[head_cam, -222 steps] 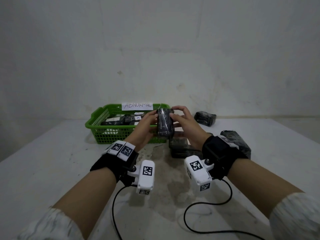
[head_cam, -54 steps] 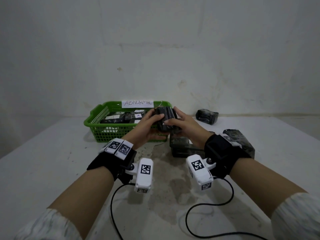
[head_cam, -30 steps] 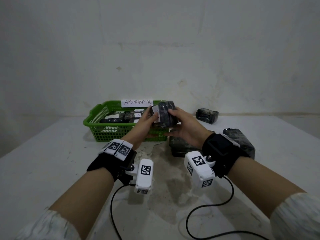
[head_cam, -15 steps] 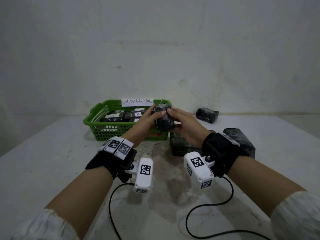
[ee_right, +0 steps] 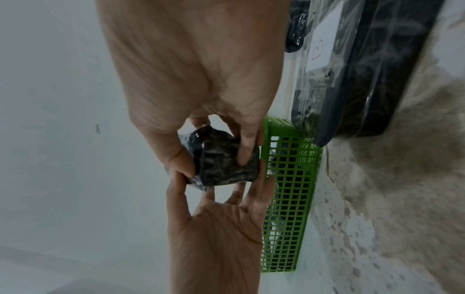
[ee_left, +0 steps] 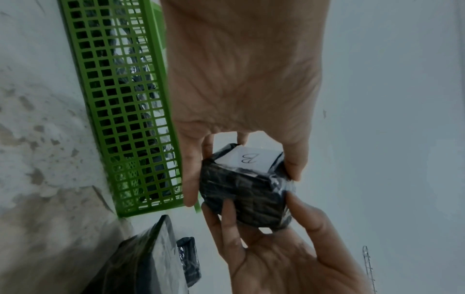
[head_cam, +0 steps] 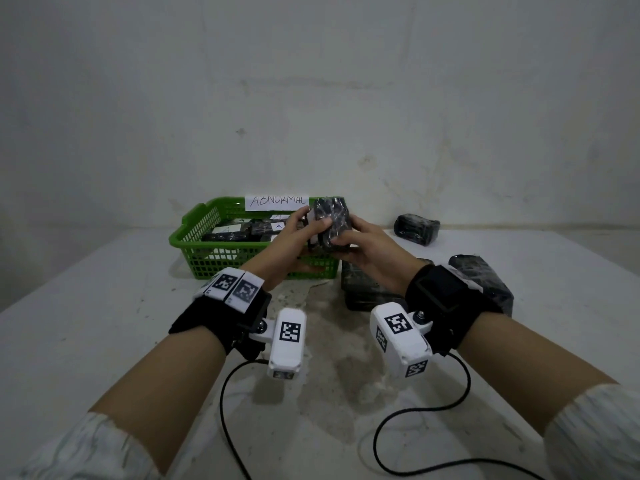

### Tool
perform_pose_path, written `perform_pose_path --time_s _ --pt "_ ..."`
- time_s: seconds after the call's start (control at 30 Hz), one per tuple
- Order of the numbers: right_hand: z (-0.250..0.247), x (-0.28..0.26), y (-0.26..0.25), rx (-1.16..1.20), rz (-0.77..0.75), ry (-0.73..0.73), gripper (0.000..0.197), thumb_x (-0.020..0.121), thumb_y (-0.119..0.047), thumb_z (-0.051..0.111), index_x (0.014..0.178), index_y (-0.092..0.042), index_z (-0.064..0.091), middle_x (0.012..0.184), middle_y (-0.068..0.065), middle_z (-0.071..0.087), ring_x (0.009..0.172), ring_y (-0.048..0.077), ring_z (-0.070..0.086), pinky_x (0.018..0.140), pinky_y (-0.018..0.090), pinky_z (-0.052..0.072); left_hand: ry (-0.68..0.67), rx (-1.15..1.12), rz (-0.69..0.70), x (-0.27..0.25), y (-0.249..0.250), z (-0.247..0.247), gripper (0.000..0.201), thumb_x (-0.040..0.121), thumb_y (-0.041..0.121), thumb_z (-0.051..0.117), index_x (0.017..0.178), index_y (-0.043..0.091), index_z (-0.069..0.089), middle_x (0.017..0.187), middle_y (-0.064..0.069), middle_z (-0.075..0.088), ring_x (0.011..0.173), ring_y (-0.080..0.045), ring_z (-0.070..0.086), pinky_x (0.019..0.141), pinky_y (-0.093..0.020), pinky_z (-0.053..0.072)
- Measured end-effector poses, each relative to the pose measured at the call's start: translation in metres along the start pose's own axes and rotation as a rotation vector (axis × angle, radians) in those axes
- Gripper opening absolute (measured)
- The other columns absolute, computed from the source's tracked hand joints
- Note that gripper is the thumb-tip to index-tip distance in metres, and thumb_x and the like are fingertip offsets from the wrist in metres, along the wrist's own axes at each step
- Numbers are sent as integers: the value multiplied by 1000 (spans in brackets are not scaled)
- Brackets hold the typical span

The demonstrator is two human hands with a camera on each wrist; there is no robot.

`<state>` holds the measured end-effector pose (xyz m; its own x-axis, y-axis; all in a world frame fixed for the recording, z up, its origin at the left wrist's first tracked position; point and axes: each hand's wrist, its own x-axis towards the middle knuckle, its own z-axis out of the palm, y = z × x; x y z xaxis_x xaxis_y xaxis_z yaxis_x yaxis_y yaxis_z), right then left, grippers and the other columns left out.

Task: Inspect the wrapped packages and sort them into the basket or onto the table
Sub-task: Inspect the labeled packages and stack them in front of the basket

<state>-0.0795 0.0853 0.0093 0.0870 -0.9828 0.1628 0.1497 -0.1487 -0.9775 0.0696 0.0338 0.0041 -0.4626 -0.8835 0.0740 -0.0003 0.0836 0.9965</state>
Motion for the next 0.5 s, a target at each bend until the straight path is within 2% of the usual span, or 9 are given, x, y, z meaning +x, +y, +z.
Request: perform_pose_path --time_s 0.07,0.13,0.2,0.27,0.3,0.37,0.4,0.47,0.5 --pt "2 0 1 -5 13 79 46 92 -7 58 134 -13 41 113 5 62 91 14 65 80 27 56 -19 18 -45 -2 1 -1 54 90 51 52 138 34 34 131 -5 53 108 -28 61 73 -43 58" --pt "4 -1 0 -116 28 193 40 94 -27 58 127 -14 40 109 4 60 83 11 60 66 22 49 -58 57 -109 -5 3 -4 55 88 62 43 133 30 39 126 -7 56 108 -27 60 74 -45 58" --pt "3 0 -1 -196 1 274 38 98 -41 47 123 -12 46 110 3 60 86 10 58 65 22 45 -67 130 -149 -7 5 -8 59 88 67 37 130 25 44 121 -9 57 108 -24 58 69 -39 58" --pt "1 2 -5 -240 -7 286 42 100 -47 37 119 -15 56 111 4 64 91 13 61 69 25 49 -39 243 -139 -8 5 -11 57 89 61 44 123 15 47 121 -9 56 107 -24 56 70 -36 56" --pt "-1 3 -7 -274 16 288 45 100 -49 34 116 -16 58 109 4 66 92 15 62 73 27 50 -32 296 -123 -8 4 -10 55 89 56 49 120 11 48 122 -8 56 108 -24 55 75 -37 56" --pt "-5 6 -7 -350 98 273 56 97 -58 32 119 -14 59 115 6 65 103 20 62 92 33 49 5 339 -99 -7 3 -8 49 88 46 59 115 6 48 117 -5 58 110 -23 56 90 -43 50" --pt "-7 7 -6 -396 138 252 66 92 -66 32 122 -13 58 123 6 63 111 22 60 102 37 45 30 305 -86 -6 4 -5 42 88 37 63 113 9 45 111 -3 58 105 -21 57 92 -44 49" --pt "-7 9 -3 -460 184 208 83 82 -77 32 128 -13 58 129 8 62 117 24 59 108 43 41 30 176 -37 -8 6 0 46 86 17 67 119 17 35 104 1 54 93 -16 60 79 -37 57" --pt "-7 8 -1 -462 191 207 81 84 -76 32 125 -13 61 125 10 64 113 25 61 106 43 43 -1 153 -12 -9 6 2 53 86 10 66 126 20 33 105 0 54 91 -16 61 70 -31 59"
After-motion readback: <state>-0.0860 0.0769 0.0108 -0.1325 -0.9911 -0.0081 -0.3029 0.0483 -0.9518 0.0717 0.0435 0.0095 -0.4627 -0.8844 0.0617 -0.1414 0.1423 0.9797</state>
